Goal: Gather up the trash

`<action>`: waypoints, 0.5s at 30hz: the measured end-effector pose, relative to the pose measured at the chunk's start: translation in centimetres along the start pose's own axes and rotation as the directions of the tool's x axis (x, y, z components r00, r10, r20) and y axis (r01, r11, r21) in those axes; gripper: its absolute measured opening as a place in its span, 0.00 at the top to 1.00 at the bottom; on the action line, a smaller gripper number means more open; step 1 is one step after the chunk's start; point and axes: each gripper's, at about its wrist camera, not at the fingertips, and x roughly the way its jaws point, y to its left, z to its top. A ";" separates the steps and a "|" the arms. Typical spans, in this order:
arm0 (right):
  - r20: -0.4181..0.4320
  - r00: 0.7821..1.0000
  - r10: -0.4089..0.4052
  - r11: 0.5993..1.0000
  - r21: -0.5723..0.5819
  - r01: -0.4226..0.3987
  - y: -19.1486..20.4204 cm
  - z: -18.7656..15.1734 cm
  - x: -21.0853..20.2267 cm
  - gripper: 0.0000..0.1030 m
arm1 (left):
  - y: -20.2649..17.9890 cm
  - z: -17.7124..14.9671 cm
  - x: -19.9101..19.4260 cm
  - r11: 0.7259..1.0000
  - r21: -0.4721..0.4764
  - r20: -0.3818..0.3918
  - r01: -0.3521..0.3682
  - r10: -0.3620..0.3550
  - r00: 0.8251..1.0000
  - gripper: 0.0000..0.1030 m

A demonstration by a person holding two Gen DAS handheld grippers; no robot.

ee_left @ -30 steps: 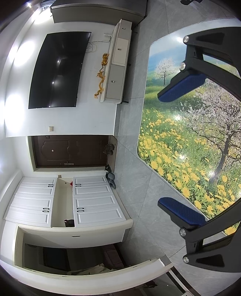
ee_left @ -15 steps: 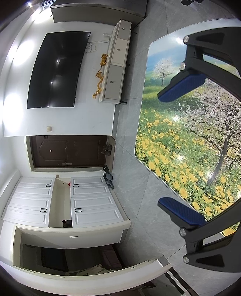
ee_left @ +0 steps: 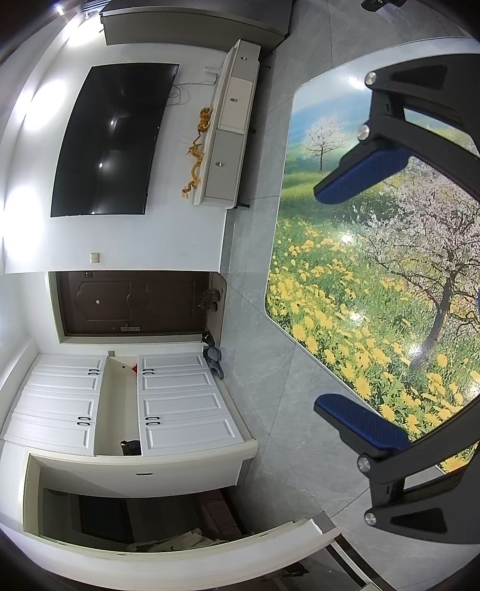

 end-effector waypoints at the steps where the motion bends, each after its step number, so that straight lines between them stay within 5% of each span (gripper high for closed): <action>1: -0.001 1.000 0.000 1.000 0.001 0.000 0.0 -0.1 0.0 0.00 | 0.0 0.0 0.0 1.000 0.000 -0.001 0.000 0.000 1.000 0.00; 15: -0.004 1.000 -0.003 1.000 0.003 0.003 -0.4 -0.5 0.0 0.00 | 0.0 -0.2 0.2 1.000 -0.002 -0.006 0.002 -0.002 1.000 0.00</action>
